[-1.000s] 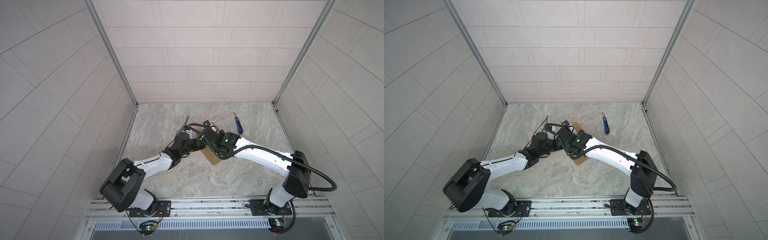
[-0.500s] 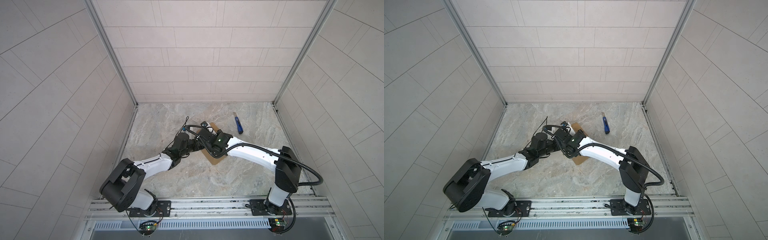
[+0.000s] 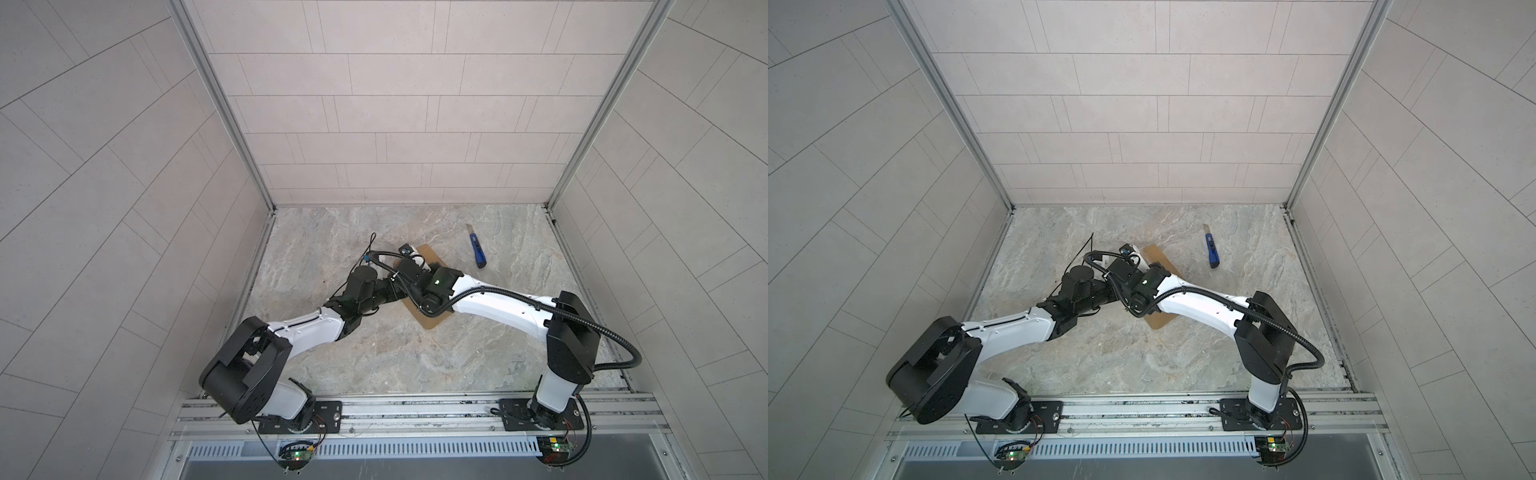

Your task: Unpack the express box

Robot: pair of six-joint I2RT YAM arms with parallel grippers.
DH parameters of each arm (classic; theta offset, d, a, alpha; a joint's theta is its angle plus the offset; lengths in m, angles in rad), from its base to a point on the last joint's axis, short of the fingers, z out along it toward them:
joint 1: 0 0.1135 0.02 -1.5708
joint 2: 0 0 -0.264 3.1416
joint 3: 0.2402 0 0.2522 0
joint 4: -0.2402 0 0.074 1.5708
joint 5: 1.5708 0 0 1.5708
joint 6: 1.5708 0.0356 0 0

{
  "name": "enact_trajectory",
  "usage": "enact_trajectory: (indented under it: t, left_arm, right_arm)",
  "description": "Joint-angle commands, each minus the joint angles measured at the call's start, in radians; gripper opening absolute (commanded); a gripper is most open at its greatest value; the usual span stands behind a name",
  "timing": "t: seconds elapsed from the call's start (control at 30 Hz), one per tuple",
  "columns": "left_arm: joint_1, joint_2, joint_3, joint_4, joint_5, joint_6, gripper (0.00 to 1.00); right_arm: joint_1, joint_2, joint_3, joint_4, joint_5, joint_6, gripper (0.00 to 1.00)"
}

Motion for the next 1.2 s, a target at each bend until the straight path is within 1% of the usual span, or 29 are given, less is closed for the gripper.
enact_trajectory:
  t: [0.0,0.17,0.6,0.77,0.83,0.93,1.0,1.17]
  left_arm:
    - [0.016,0.038,-0.057,-0.169,-0.043,0.026,0.9]
    - [0.016,0.045,-0.059,-0.163,-0.041,0.023,0.89]
    - [0.021,0.048,-0.065,-0.164,-0.039,0.022,0.89]
    - [0.022,0.05,-0.058,-0.163,-0.034,0.022,0.89]
    - [0.024,0.049,-0.053,-0.162,-0.029,0.018,0.89]
    - [0.023,0.045,-0.047,-0.159,-0.025,0.015,0.89]
    - [0.023,0.045,-0.037,-0.164,-0.026,0.017,0.89]
    - [0.025,0.048,-0.016,-0.17,-0.019,0.018,0.89]
  right_arm:
    - [-0.041,-0.073,0.006,-0.035,0.166,-0.024,0.22]
    - [-0.055,-0.086,0.03,-0.058,0.166,-0.041,0.16]
    - [-0.097,-0.11,0.066,-0.099,0.118,-0.063,0.16]
    - [-0.17,-0.155,0.03,-0.098,0.018,-0.031,0.2]
    - [-0.204,-0.174,0.007,-0.089,-0.021,-0.018,0.24]
    - [-0.268,-0.201,-0.042,-0.059,-0.122,0.011,0.34]
    - [-0.313,-0.221,-0.089,-0.019,-0.202,0.024,0.39]
    - [-0.37,-0.247,-0.187,0.074,-0.362,0.053,0.43]
